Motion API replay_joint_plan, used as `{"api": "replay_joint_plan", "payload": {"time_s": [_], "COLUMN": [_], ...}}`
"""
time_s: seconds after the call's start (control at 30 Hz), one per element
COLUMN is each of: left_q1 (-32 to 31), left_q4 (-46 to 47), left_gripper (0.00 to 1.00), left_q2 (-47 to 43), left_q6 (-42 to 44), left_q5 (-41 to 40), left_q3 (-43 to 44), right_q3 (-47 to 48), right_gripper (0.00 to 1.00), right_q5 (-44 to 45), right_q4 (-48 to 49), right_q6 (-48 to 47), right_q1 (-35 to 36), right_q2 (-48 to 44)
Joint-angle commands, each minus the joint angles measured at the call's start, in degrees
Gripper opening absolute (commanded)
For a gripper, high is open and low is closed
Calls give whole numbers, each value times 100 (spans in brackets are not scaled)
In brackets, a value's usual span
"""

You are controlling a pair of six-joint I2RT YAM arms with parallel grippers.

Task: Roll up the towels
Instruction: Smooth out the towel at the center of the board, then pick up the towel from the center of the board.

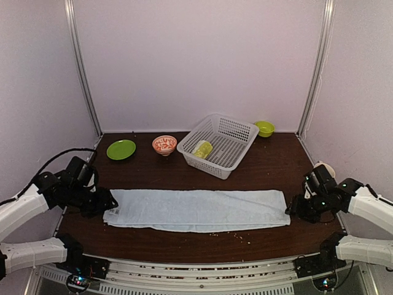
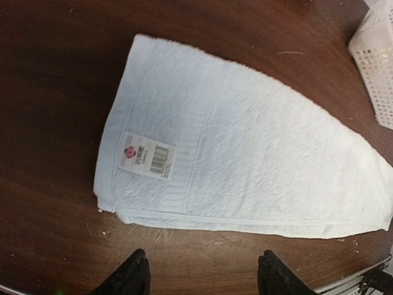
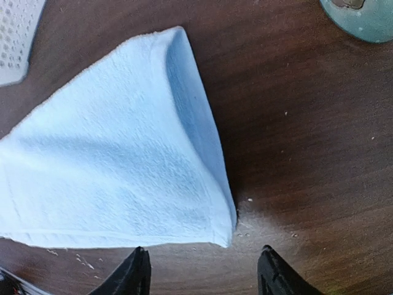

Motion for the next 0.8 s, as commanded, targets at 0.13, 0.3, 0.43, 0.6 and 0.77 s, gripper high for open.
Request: {"api": "replay_joint_plan", "payload": {"time_s": [0.13,0.3,0.43,0.6,0.77], "left_q1": [48,41,44,46,47], "left_q4": [1105,1557,1750,1740,1617], "left_gripper": [58,56,56,56,56], "left_q2": [1316,1898,1958,1958,1807], "left_q6": [669,736,763,903,1041], "left_q5": [216,369,361,284,161], "left_q3": [978,1145,1106,1154,1258], "right_q3": [533,326,180,8,115], "right_gripper": [63,63,62,59,56], "right_q5": [68,-210,-150,-471,-588], "right_q4": [518,884,761,776,671], "right_q6": [-23,284,317,175,88], "right_q1": [-226,-237,-232,-267,-271], "right_q2": [966,1359,1450,1870,2135]}}
